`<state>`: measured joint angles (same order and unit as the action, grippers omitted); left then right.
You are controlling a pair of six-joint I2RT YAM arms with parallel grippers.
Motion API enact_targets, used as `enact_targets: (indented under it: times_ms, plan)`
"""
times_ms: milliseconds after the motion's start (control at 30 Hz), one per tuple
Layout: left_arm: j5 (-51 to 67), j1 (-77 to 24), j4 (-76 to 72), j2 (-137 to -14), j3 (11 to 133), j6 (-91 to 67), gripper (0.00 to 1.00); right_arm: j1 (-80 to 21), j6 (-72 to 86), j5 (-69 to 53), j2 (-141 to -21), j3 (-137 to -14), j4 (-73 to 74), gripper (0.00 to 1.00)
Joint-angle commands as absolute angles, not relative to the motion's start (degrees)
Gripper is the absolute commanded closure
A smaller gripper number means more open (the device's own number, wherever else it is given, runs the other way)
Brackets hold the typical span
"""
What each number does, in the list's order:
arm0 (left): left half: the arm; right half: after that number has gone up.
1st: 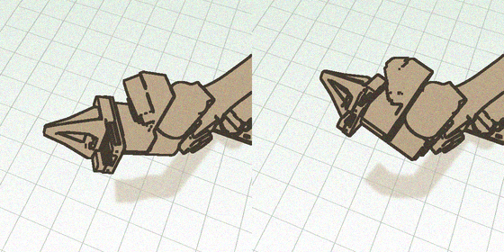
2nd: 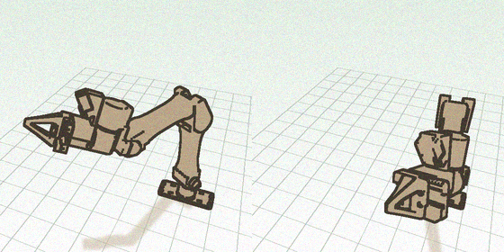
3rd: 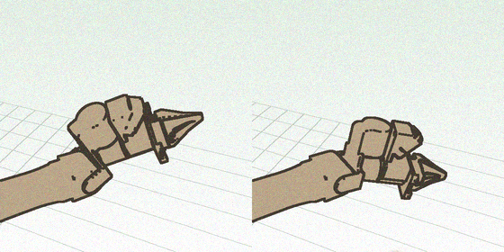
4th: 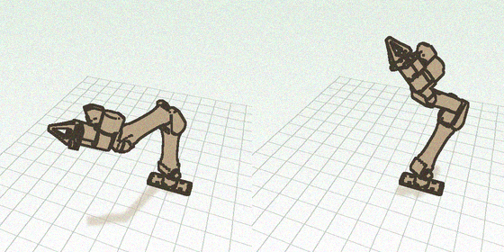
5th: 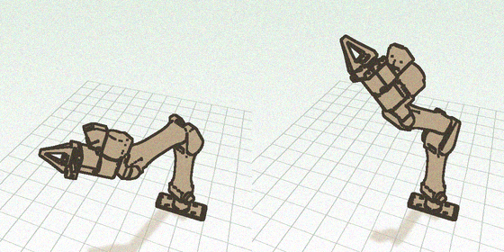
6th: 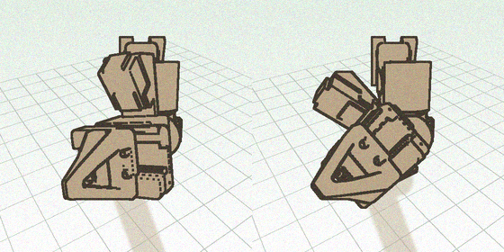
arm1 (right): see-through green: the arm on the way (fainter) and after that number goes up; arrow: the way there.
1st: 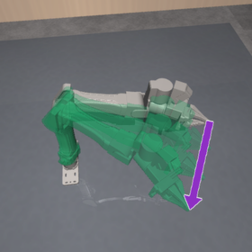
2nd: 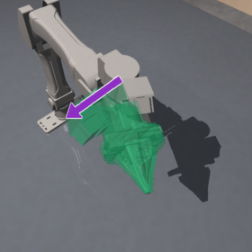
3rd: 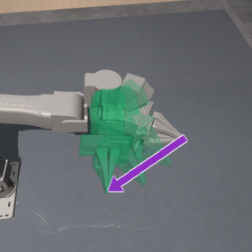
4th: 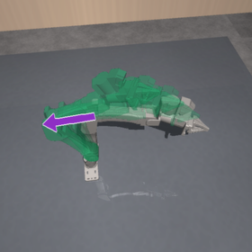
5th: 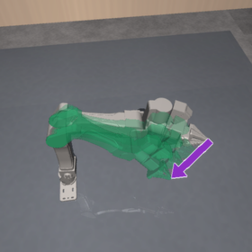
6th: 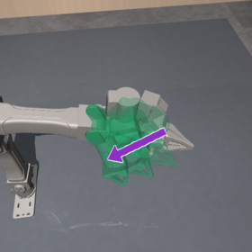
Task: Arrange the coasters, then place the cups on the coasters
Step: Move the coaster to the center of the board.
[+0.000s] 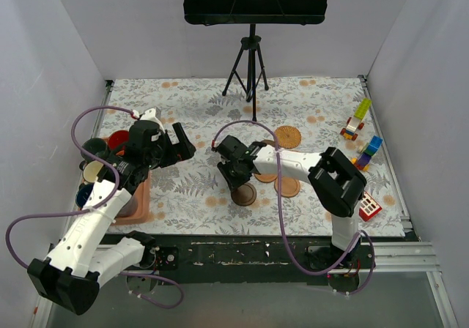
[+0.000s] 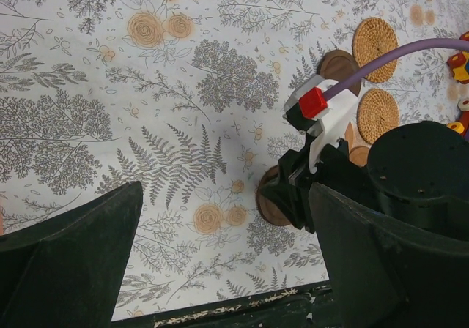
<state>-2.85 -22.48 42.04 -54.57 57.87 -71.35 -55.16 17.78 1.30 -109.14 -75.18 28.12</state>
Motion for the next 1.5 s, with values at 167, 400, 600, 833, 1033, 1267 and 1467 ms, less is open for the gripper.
enact_targets:
  times_ms: [167, 400, 600, 833, 1033, 1267, 1467]
  plan:
    - [-4.8, -22.7, 42.8, -55.4, 60.6, -70.8, 0.02, -55.2, 16.4, 7.0, -103.7, -82.4, 32.1, 0.41]
    - [-5.5, -22.7, 42.5, -56.3, 61.2, -70.3, 0.02, -49.1, 21.2, 11.8, -95.9, -76.7, 34.7, 0.31]
    - [-5.6, -22.7, 41.3, -57.7, 61.3, -70.3, 0.02, -36.9, 26.4, 11.0, -85.5, -61.9, 30.6, 0.28]
    - [-6.2, -22.7, 41.7, -57.9, 61.7, -70.0, 0.02, -27.1, 27.9, 10.6, -81.0, -54.5, 29.4, 0.36]
    - [-6.4, -22.7, 42.1, -58.3, 62.1, -70.0, 0.02, -21.3, 27.5, 11.8, -80.4, -52.6, 28.8, 0.55]
    - [-5.4, -22.7, 41.3, -59.1, 62.0, -69.5, 0.02, -19.3, 24.4, 16.9, -81.1, -50.3, 28.0, 0.63]
    - [-5.5, -22.7, 41.2, -59.6, 62.2, -69.5, 0.02, -19.2, 22.6, 18.8, -83.8, -50.5, 26.6, 0.67]
